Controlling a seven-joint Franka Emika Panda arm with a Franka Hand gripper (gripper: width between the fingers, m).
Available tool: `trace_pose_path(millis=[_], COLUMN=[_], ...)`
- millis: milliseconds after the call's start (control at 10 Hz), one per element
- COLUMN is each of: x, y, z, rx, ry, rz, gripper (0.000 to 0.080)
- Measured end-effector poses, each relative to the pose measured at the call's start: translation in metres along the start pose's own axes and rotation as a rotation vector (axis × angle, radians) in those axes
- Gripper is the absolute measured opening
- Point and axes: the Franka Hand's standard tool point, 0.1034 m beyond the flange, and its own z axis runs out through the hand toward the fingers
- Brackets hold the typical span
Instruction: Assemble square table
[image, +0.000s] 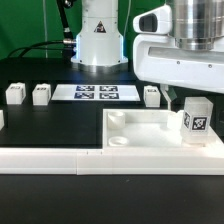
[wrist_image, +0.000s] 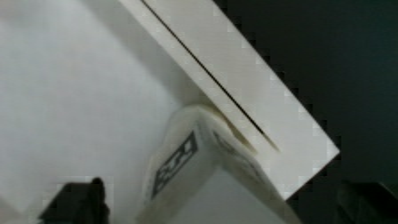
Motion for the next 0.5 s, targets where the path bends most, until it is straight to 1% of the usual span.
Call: trace_pose_path(millis=[100, 200, 300, 500], x=[0.0007, 0.0024, 0.0014, 0.0023], y=[0.0002, -0.0014, -0.0034, -0.0018], z=[-0.0003, -0.0012, -0.0004, 0.0007], rx=[-0.007, -0.033, -0.053, -0.056], ry=[0.008, 0.035, 0.046, 0.043], rz=[-0.136, -0.352, -0.514, -0.577], gripper=[0.0648, 0.0649, 0.0649, 0.0649])
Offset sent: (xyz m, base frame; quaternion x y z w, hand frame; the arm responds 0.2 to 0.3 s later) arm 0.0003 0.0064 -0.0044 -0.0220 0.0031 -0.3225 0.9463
